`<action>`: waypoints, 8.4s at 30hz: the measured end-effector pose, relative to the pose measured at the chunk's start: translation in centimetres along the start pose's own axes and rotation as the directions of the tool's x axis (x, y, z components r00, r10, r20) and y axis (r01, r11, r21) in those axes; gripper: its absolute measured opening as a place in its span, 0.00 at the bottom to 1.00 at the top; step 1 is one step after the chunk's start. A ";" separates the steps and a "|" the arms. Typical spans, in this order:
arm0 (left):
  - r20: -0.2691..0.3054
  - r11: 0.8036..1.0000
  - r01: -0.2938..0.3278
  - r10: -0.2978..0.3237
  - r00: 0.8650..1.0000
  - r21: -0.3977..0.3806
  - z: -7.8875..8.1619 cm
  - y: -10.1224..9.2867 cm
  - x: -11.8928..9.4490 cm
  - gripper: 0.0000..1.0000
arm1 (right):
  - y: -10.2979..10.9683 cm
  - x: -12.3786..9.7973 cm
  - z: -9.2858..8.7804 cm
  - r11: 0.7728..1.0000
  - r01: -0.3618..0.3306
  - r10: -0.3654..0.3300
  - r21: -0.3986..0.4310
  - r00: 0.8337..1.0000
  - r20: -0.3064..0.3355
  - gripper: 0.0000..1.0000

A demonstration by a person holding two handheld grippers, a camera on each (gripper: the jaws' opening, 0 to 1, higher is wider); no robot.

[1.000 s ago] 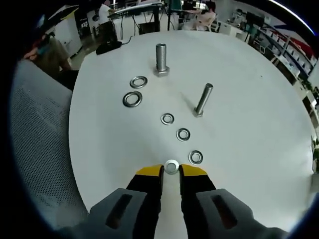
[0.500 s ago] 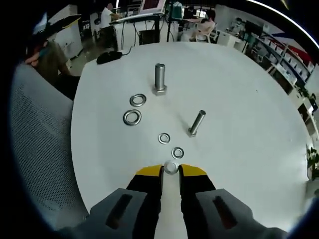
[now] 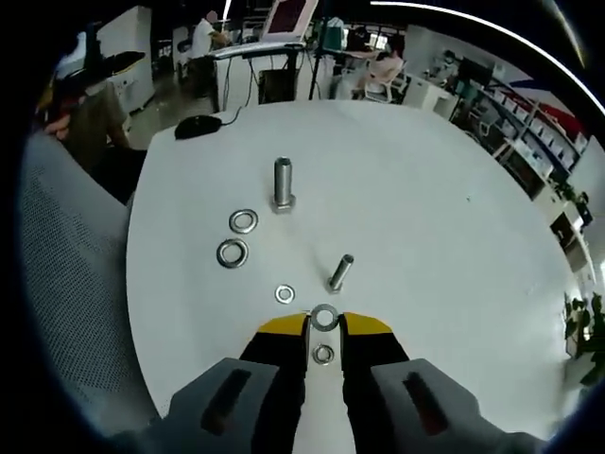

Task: Place the washer onto the threaded stud by aligning its center hole with the stud, sliding it down to the base, and recovering from edge contact or off-axis alignment until the washer reaches the visible bottom stop.

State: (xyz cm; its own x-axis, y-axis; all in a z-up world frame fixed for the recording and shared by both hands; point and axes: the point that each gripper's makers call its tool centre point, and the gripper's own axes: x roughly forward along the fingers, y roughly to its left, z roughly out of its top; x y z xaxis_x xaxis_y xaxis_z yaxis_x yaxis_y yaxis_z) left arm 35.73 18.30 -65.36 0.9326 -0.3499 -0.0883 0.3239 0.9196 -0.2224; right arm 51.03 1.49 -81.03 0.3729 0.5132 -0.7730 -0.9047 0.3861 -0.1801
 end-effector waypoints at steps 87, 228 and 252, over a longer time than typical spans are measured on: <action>-0.024 1.000 0.000 0.000 1.000 -0.010 -0.6 0.1 0.0 0.72 | 0.3 3.5 -5.8 0.995 -0.028 0.044 0.100 0.986 -0.162 0.17; -0.031 1.000 0.019 -0.019 0.999 -0.005 -0.7 -0.8 0.3 0.70 | -1.4 2.8 3.5 0.990 -0.088 0.070 -0.111 0.986 -0.152 0.13; -0.035 1.000 0.026 -0.026 0.999 -0.012 -0.8 -0.9 0.4 0.70 | -1.0 3.8 3.1 0.967 -0.210 0.164 -0.143 0.947 -0.276 0.13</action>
State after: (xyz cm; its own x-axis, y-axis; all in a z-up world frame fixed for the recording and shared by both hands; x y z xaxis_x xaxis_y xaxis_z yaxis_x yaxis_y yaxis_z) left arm 35.70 17.17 -65.94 0.9177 -0.3797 -0.1165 0.3459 0.9082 -0.2358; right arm 53.95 5.44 -81.94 0.1476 0.3380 -0.9295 -0.9828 0.1559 -0.0994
